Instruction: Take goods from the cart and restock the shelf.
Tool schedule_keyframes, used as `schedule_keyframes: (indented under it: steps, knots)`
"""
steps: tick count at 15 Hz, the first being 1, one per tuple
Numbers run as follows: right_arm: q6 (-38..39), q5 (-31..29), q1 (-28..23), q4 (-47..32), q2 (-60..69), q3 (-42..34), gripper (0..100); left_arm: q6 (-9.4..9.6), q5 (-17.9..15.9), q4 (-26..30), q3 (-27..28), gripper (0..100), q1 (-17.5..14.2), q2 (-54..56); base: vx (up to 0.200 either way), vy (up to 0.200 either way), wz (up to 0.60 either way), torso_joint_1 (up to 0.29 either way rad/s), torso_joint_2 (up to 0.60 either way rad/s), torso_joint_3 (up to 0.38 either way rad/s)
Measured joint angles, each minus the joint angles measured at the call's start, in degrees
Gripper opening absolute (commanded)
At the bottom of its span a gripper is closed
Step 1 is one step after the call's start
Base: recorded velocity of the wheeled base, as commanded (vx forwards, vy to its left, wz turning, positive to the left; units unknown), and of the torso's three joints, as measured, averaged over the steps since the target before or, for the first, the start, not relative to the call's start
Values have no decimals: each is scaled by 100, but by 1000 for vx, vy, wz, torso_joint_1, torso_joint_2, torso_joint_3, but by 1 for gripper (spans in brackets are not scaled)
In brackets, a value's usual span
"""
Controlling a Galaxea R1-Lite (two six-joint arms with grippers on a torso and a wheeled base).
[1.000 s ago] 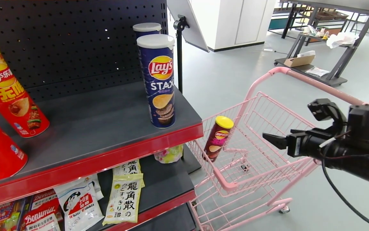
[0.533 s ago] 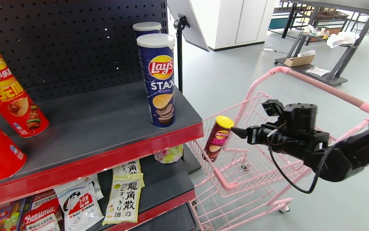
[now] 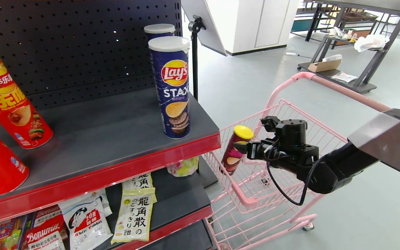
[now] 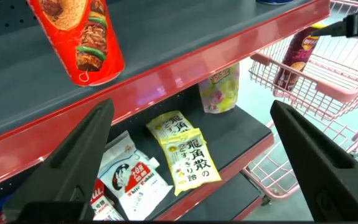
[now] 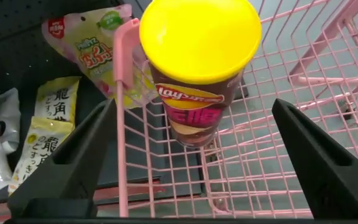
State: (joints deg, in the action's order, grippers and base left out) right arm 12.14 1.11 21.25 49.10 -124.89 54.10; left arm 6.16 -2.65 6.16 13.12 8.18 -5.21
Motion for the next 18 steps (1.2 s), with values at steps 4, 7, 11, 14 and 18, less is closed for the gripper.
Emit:
schedule_keyframes:
  steps: [4,7,11,14,18]
  knots:
    - [9,-32,7,-6,-394,446,100,2,2,0,0,100,0,-2,0,0,0,0,0,0]
    - [9,-143,13,-4,-686,796,100,2,20,0,2,100,0,-2,0,0,0,0,0,0]
    - [9,-146,44,-9,-978,1113,100,7,30,5,5,100,0,-2,0,0,0,0,0,0]
    - [9,-215,55,-15,-1204,1392,100,7,35,5,11,100,0,-2,0,0,0,0,0,0]
    - [9,-280,55,-15,-1513,1692,0,7,38,7,22,100,0,-5,0,0,0,0,0,0]
